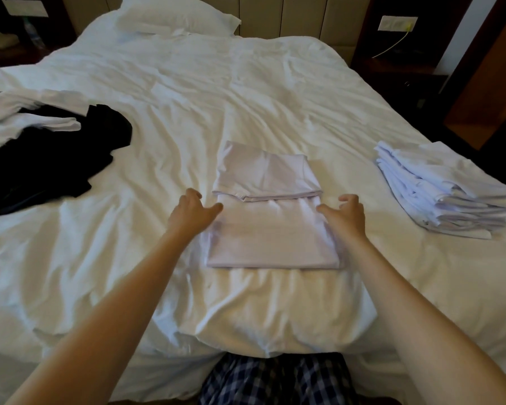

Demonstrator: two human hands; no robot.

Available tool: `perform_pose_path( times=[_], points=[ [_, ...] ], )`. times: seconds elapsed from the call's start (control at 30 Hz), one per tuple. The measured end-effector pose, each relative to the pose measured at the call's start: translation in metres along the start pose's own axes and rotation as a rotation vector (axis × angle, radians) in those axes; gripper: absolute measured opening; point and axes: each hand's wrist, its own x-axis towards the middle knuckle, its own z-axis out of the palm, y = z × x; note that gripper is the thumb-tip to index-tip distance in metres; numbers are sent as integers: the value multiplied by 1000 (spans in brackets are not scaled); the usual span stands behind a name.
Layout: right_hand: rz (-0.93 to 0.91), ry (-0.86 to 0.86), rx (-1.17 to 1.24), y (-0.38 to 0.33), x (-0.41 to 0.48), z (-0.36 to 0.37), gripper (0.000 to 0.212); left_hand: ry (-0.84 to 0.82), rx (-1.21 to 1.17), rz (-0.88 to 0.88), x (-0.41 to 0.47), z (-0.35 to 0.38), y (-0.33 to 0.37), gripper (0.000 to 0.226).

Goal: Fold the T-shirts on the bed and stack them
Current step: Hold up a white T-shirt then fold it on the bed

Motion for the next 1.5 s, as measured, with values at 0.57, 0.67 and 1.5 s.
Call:
perform_pose_path(
  times=[0.57,0.67,1.5],
  points=[
    [301,-386,439,-26,137,53,47,-256,-619,-287,158,30,46,45],
    [279,-412,441,-27,138,63,24,-330,-667,-239,166,31,53,45],
    [-220,-165,372,12,-11,-15,40,-140,-445,341,-15,-4,-13,33]
  ],
)
